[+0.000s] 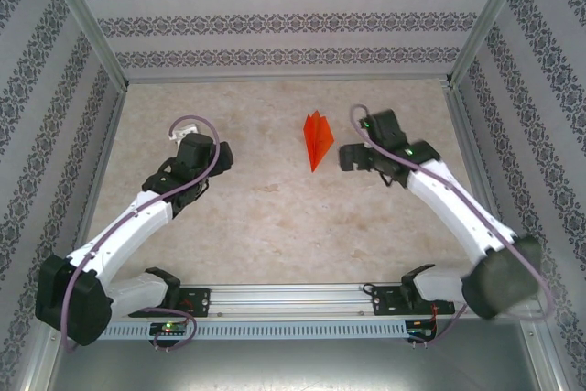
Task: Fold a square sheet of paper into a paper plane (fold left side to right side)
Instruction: Reset both arms
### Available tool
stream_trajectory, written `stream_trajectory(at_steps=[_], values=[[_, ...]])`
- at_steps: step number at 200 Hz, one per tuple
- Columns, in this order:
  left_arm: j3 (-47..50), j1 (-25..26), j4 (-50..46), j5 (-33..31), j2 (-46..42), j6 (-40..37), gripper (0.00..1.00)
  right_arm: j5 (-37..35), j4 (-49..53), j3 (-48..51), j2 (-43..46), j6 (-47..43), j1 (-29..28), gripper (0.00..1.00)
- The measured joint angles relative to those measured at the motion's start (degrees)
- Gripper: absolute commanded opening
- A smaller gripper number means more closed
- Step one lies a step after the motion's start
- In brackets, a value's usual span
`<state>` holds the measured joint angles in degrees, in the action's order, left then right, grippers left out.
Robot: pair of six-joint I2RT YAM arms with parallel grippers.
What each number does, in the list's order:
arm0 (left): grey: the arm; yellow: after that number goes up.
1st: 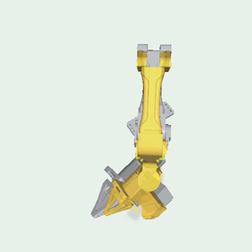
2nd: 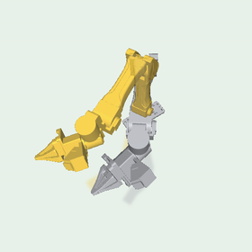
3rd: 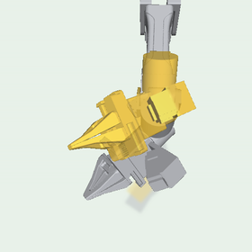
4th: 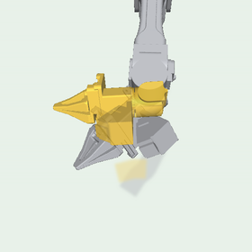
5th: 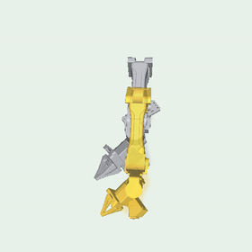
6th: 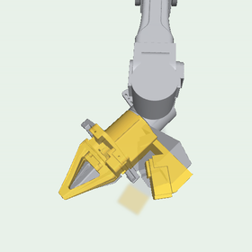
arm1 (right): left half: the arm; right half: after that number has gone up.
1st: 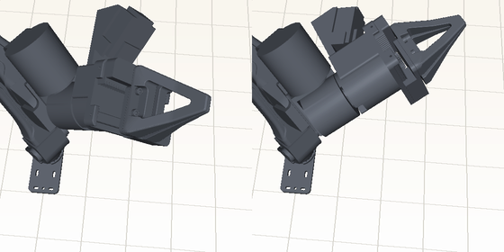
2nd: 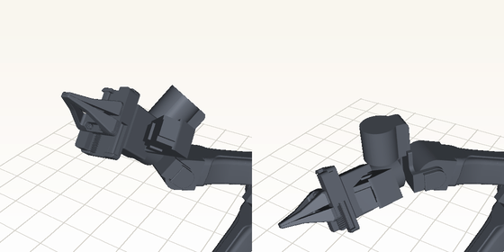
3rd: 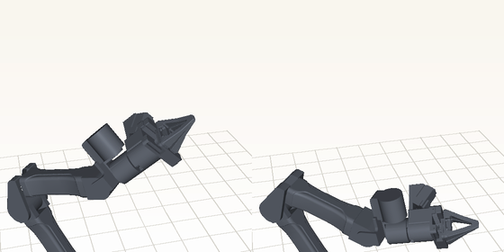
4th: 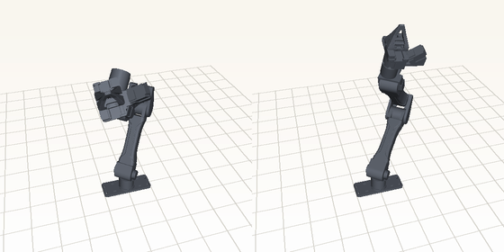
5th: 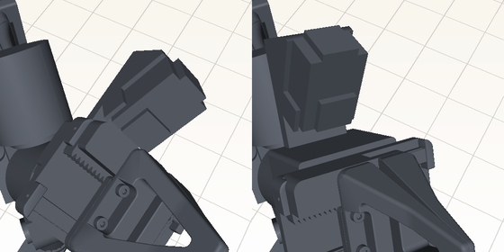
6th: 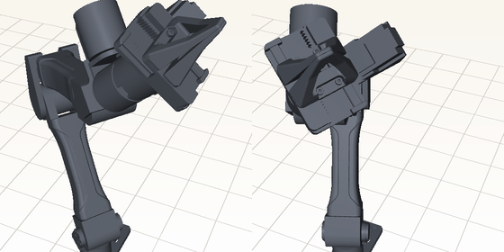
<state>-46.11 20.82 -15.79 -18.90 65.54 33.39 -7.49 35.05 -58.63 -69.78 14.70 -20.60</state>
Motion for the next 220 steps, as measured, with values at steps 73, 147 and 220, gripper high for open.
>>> stream_trajectory(at_steps=[73,147,220], values=[[13.6,-3.9,21.5,-19.2,5.5,-13.3,0.96,-4.1,-32.4,33.5,11.8,-3.6,18.1,0.98],[17.6,-9.6,42.6,-12.1,15.4,-27.9,0.97,-1.4,-65.1,37.6,-4.7,-7.9,19.4,0.98],[23.3,-17.2,59.7,4.0,22.3,-31.7,1.00,0.9,-82.5,37.4,-16.6,-12.1,18.5,0.98]])
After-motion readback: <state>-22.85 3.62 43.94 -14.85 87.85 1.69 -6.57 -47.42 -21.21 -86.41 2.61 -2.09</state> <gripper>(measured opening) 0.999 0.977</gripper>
